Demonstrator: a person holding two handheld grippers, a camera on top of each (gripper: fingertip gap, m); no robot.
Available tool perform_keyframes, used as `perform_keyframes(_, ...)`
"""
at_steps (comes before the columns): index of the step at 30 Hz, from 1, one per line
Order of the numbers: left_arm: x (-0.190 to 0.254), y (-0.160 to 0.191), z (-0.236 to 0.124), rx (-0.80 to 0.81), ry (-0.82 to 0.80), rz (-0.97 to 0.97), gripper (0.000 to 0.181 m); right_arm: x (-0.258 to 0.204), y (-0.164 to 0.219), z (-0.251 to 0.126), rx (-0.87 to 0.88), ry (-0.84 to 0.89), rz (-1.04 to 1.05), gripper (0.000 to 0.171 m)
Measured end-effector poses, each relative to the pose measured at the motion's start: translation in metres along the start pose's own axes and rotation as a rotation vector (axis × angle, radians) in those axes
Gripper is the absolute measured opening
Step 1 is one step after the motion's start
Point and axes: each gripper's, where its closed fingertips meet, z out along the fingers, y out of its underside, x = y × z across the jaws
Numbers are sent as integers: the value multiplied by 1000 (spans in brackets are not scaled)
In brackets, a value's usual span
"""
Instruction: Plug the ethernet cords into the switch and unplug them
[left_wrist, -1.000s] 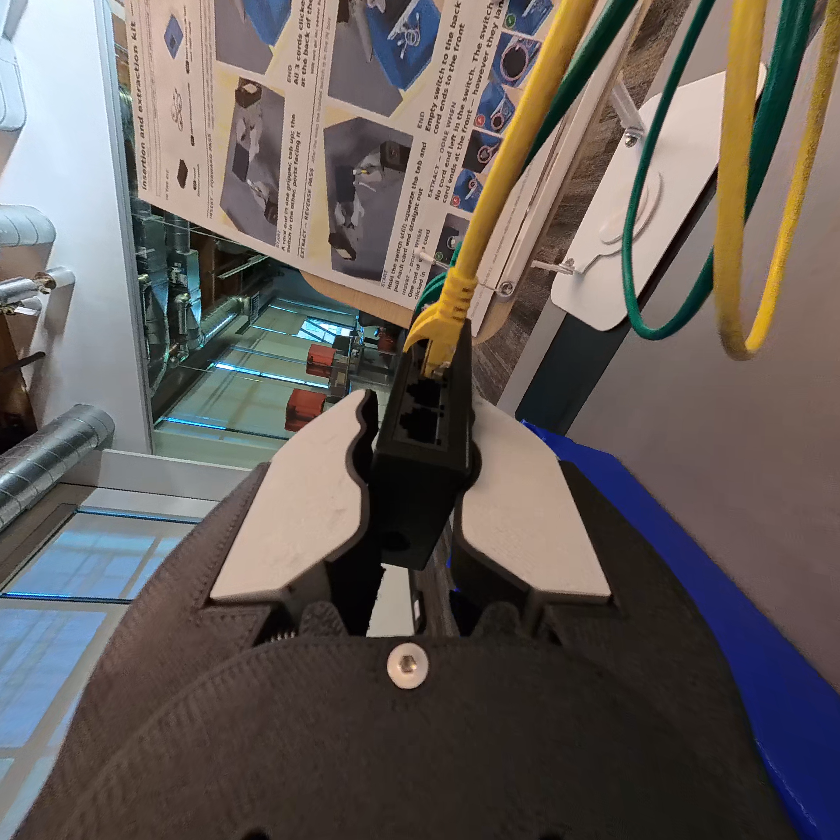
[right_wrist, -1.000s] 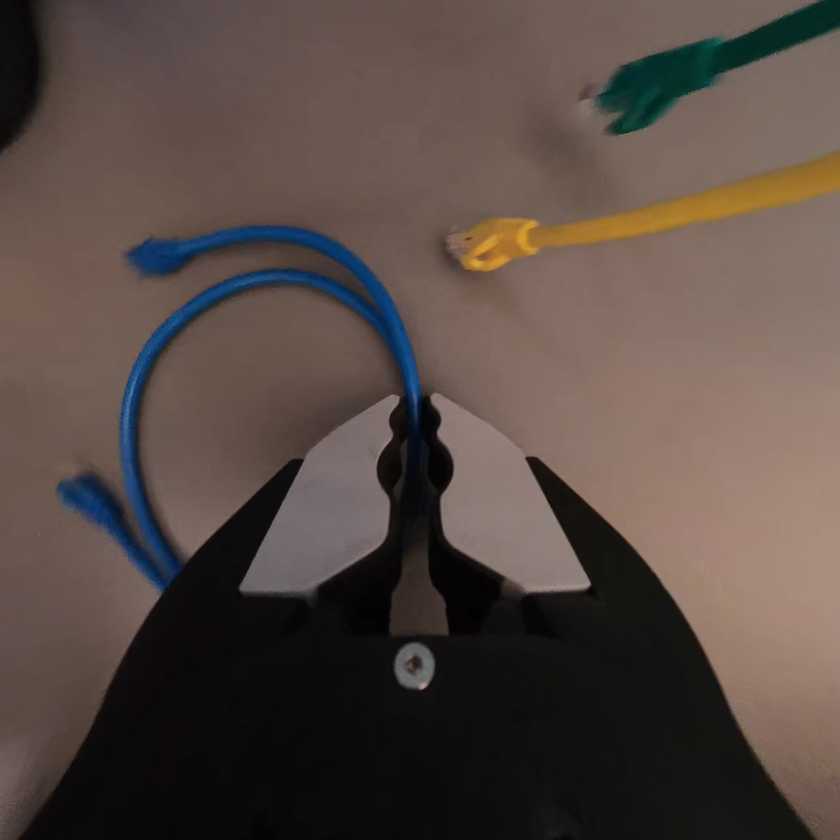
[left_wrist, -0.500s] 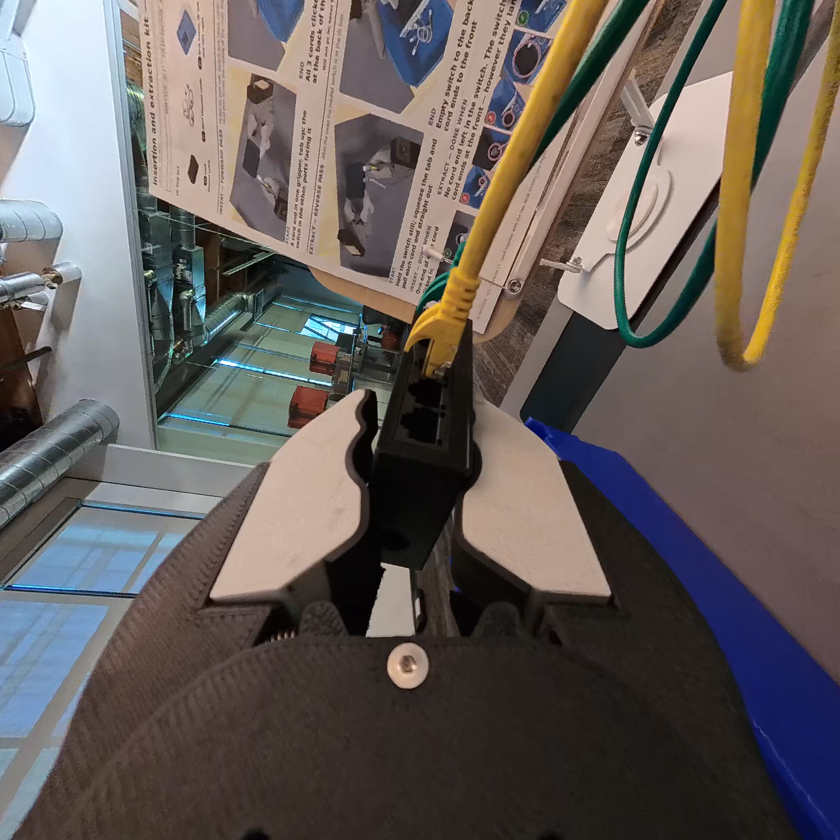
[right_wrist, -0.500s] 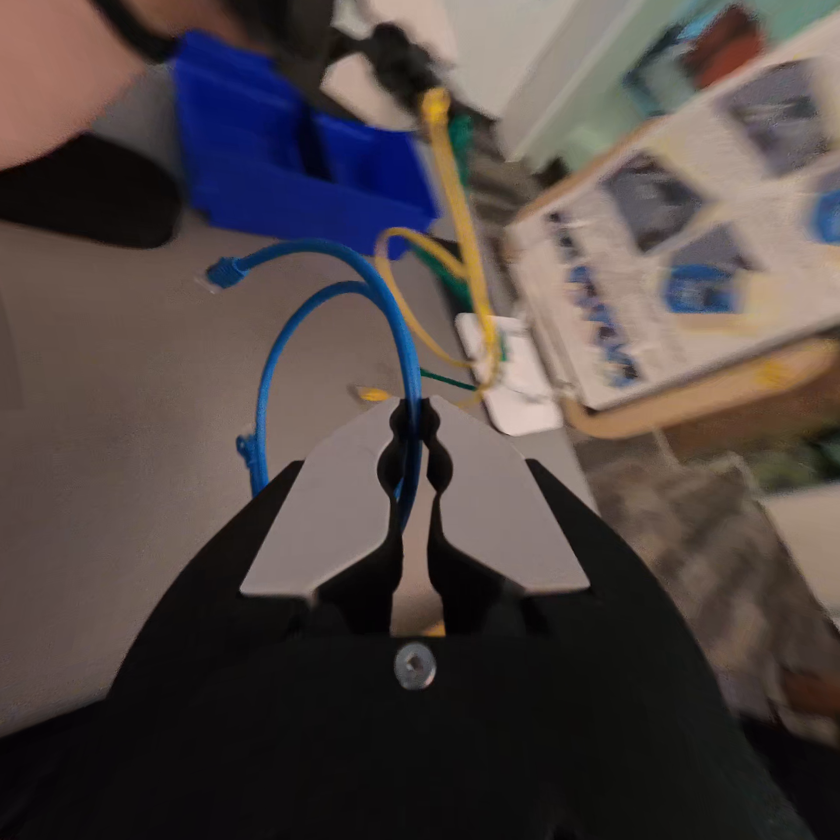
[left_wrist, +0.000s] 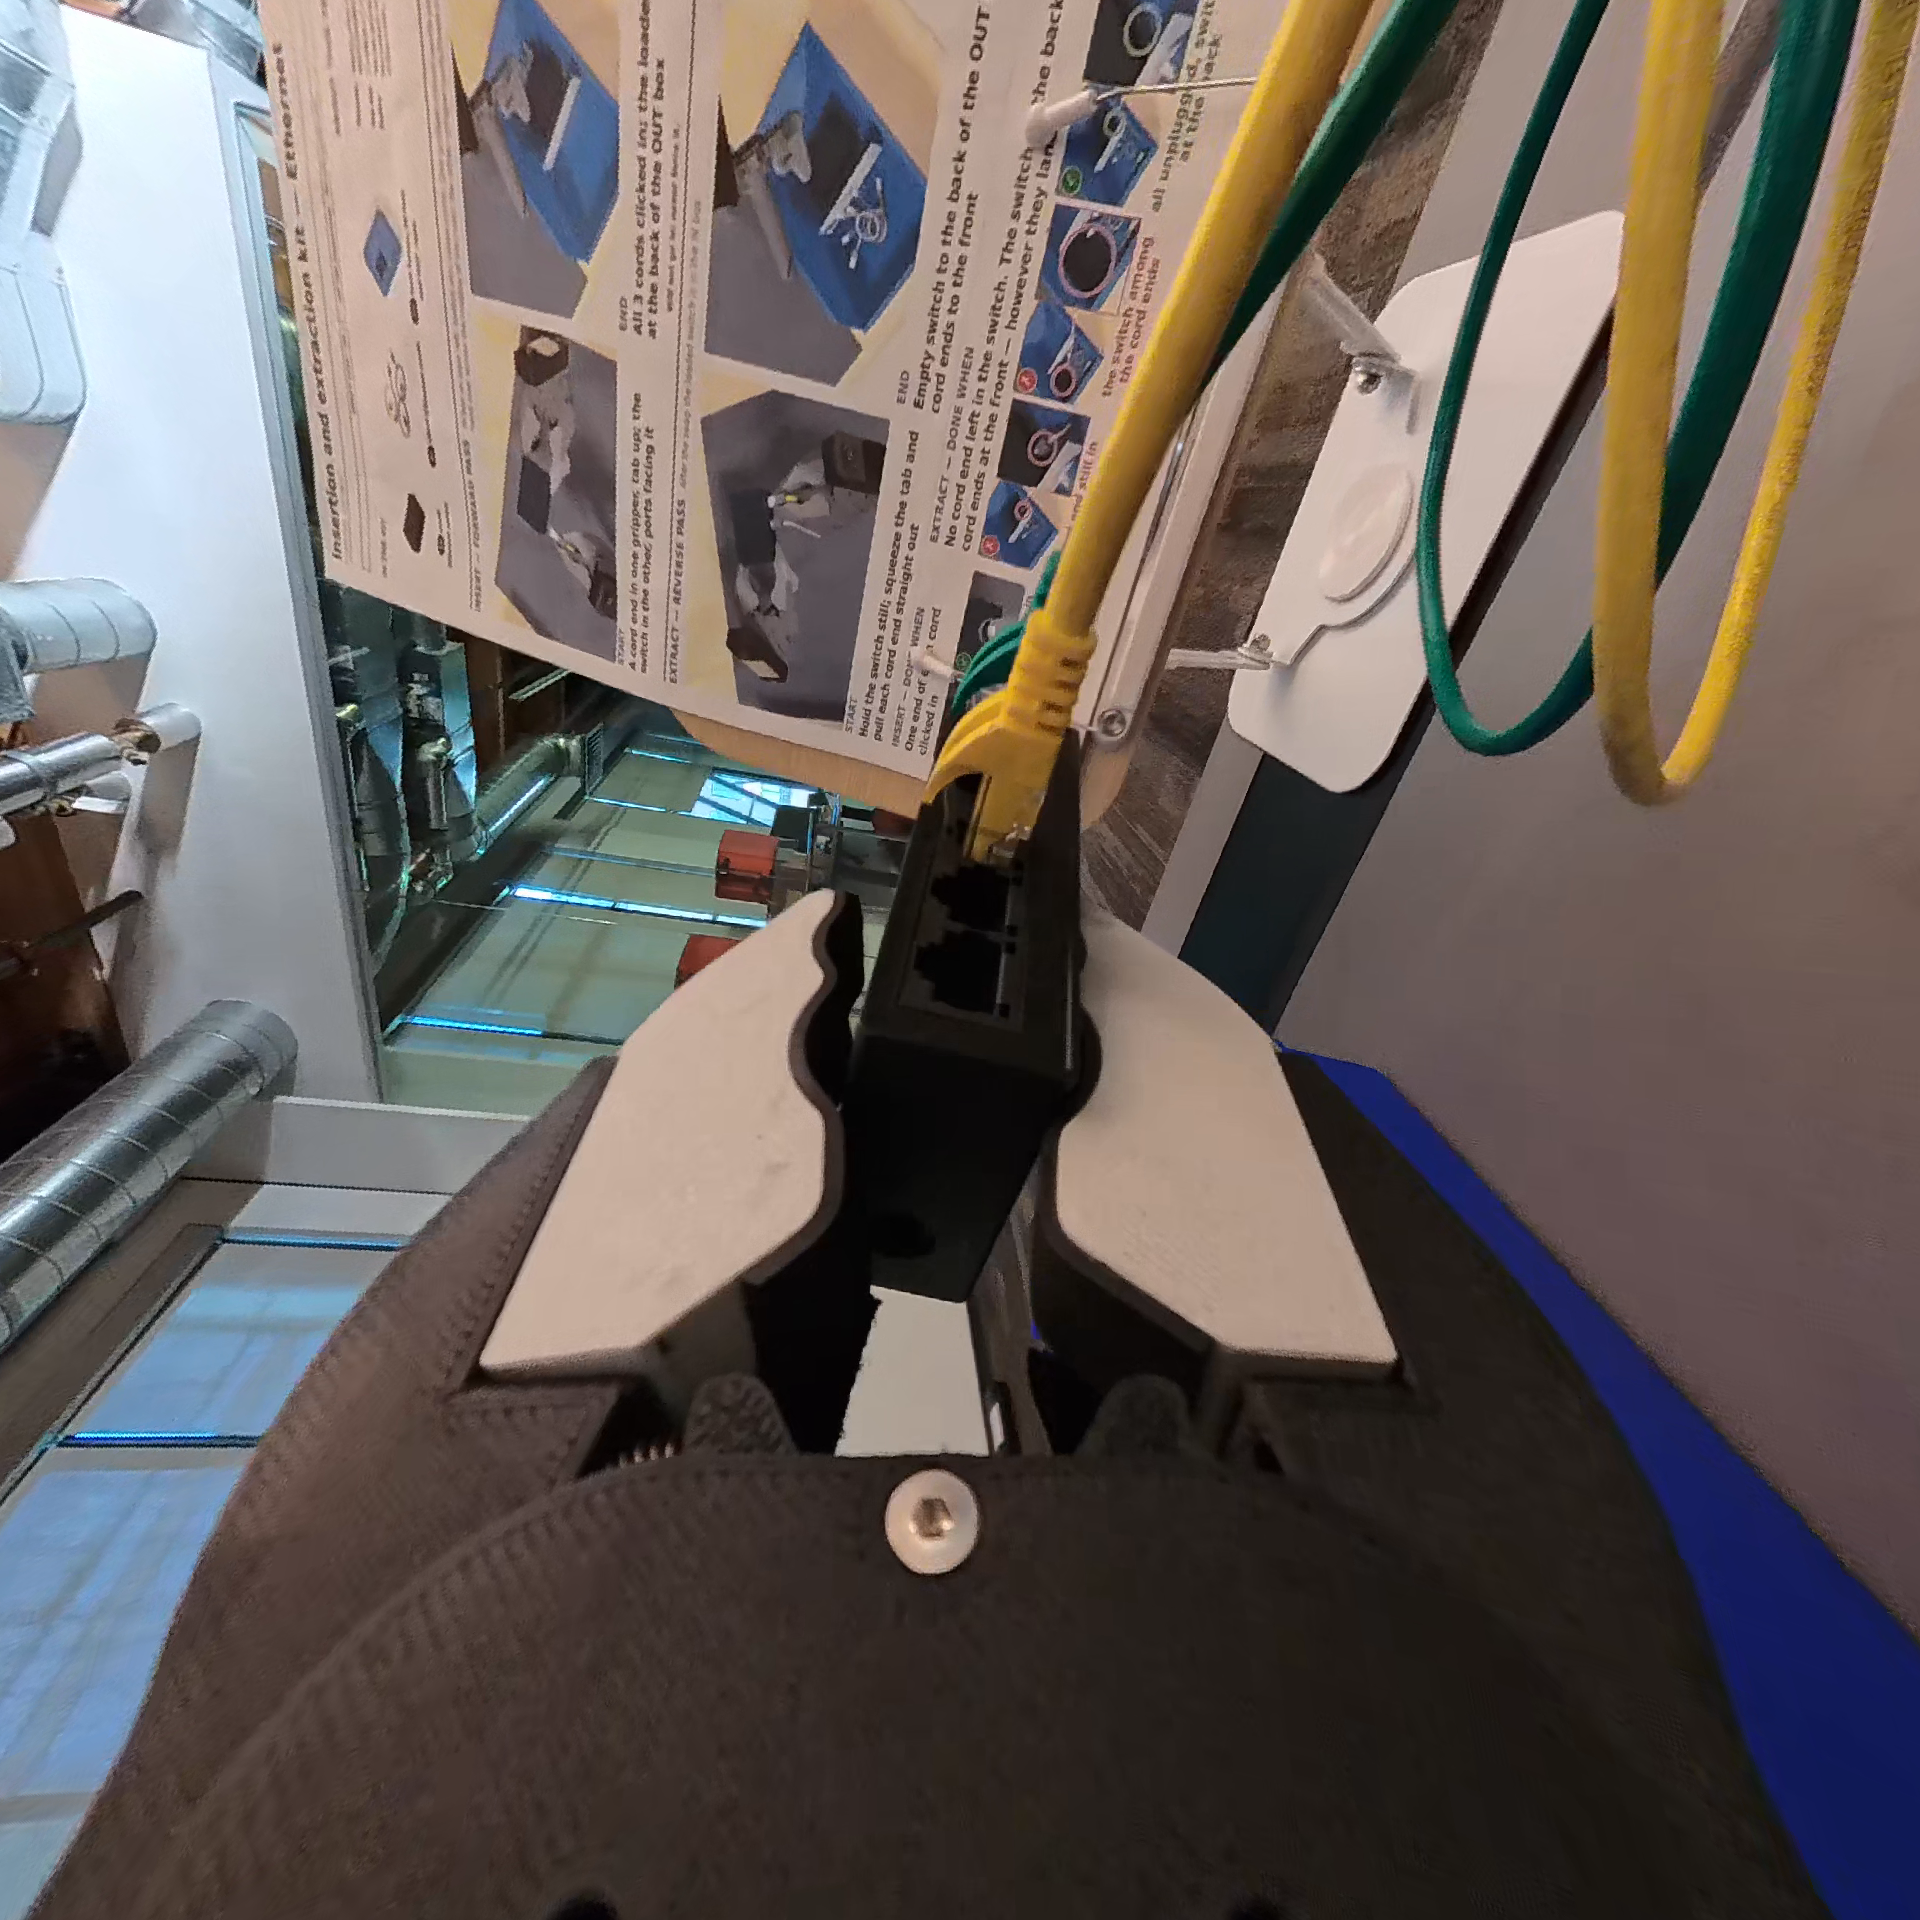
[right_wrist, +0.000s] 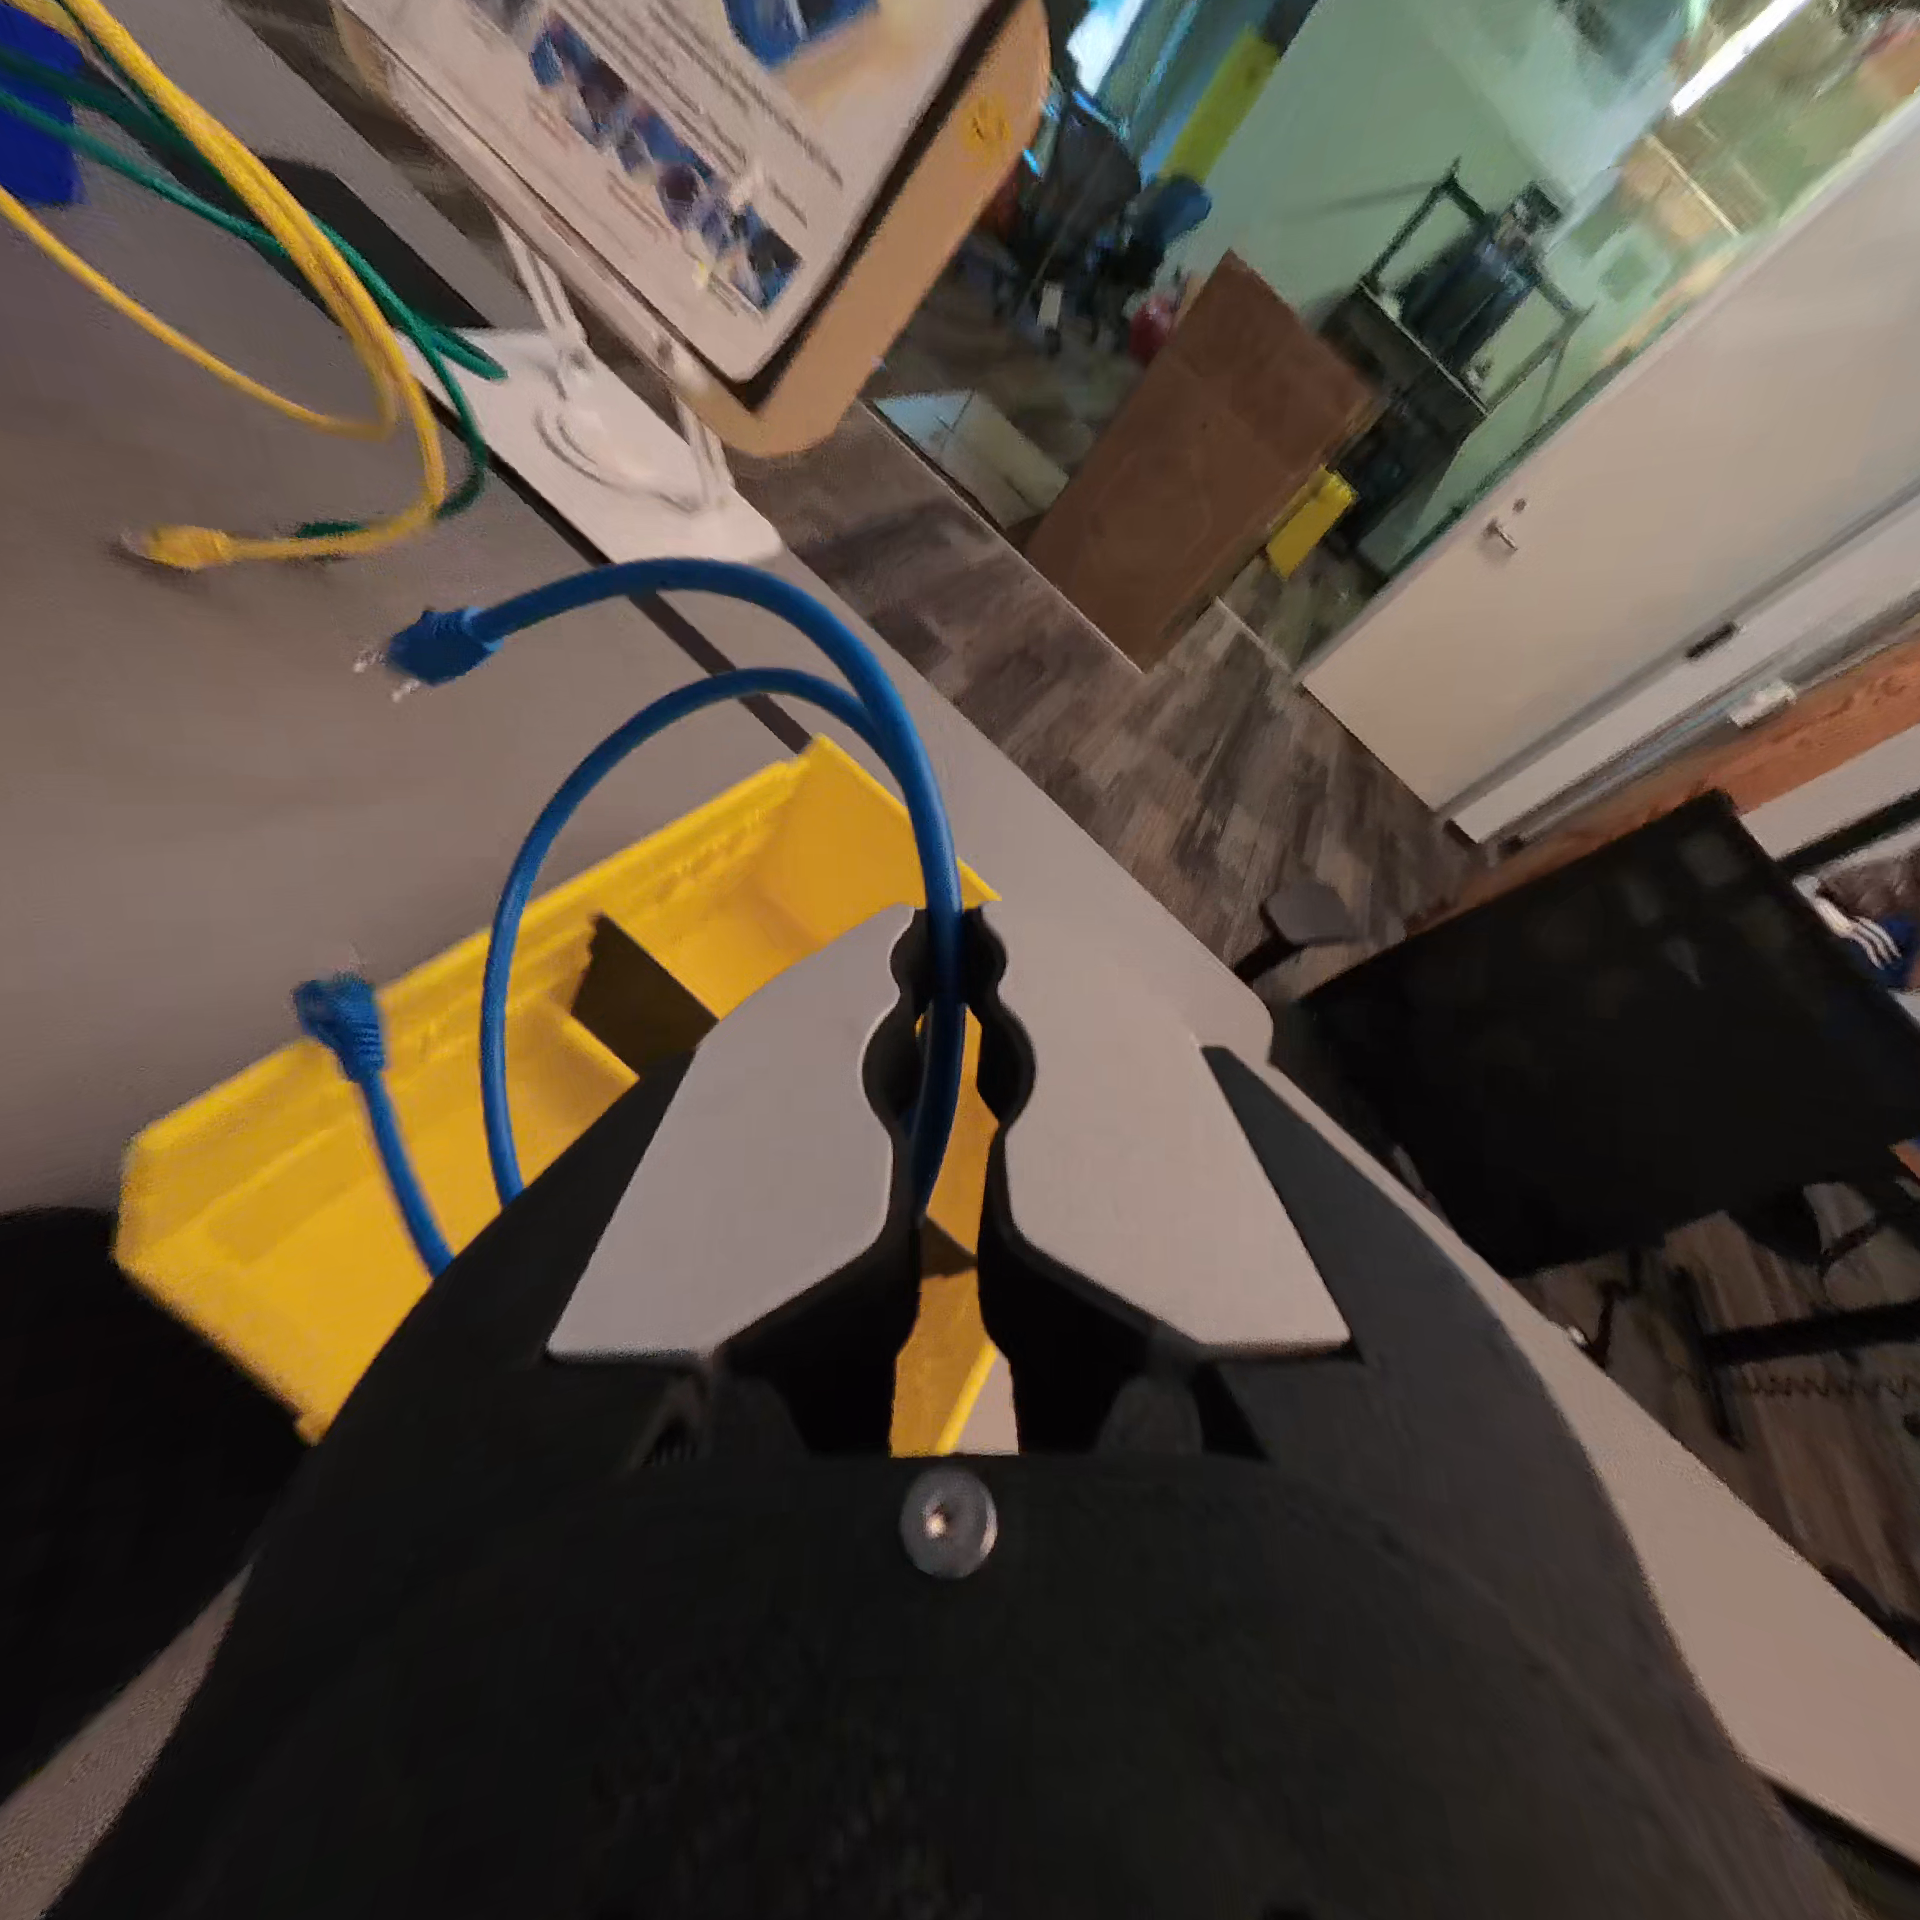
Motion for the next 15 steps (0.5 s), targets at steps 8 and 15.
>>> perform_keyframes(8,1,-4,-2,2,1,9,34,22,54,1,-129,61,95,7)
perform_keyframes(15,3,-7,-3,13,9,15,34,-22,111,26,-248,-244,200,8)
